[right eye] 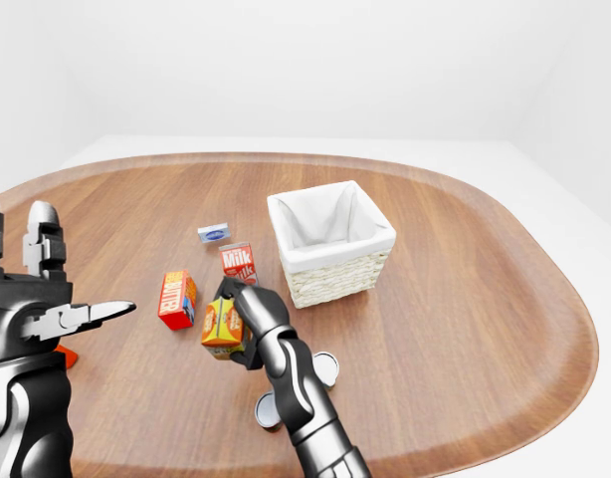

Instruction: Pick up the orange juice, and put it in the basket.

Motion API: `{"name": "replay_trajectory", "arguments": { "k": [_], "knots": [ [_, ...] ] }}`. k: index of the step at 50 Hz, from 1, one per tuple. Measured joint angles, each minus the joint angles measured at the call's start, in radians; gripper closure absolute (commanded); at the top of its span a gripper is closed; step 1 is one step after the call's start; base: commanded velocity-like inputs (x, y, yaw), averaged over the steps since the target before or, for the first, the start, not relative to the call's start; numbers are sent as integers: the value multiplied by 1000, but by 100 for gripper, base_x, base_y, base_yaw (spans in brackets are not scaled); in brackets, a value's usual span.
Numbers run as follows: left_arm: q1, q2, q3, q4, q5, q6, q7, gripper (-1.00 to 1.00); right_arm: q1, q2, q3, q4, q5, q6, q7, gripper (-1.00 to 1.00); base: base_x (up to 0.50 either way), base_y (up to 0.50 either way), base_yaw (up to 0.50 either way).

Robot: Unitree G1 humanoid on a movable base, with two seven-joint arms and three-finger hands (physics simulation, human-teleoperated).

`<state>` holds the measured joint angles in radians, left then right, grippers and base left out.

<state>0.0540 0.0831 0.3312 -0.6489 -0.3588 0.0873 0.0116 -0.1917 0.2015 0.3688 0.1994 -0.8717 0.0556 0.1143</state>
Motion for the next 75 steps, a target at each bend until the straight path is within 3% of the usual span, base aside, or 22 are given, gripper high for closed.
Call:
{"name": "replay_trajectory", "arguments": {
  "k": [9, 42, 58, 75],
  "knots": [
    [0, 0, 2, -3, -2, 0, 1, -100, -20, 4, -4, -47, -2, 32, 27, 100, 0, 0, 0],
    [0, 1, 4, -3, -3, 0, 0, -100, -108, 54, 10, -266, -52, 32, 161, 100, 0, 0, 0],
    [-3, 1, 4, -1, -4, 0, 2, -100, -224, 69, -36, -305, -62, 32, 211, 100, 0, 0, 0],
    [-2, 1, 3, -2, -4, 0, 4, -100, -417, 37, -125, -215, 7, 32, 173, 100, 0, 0, 0]
  ]
}}
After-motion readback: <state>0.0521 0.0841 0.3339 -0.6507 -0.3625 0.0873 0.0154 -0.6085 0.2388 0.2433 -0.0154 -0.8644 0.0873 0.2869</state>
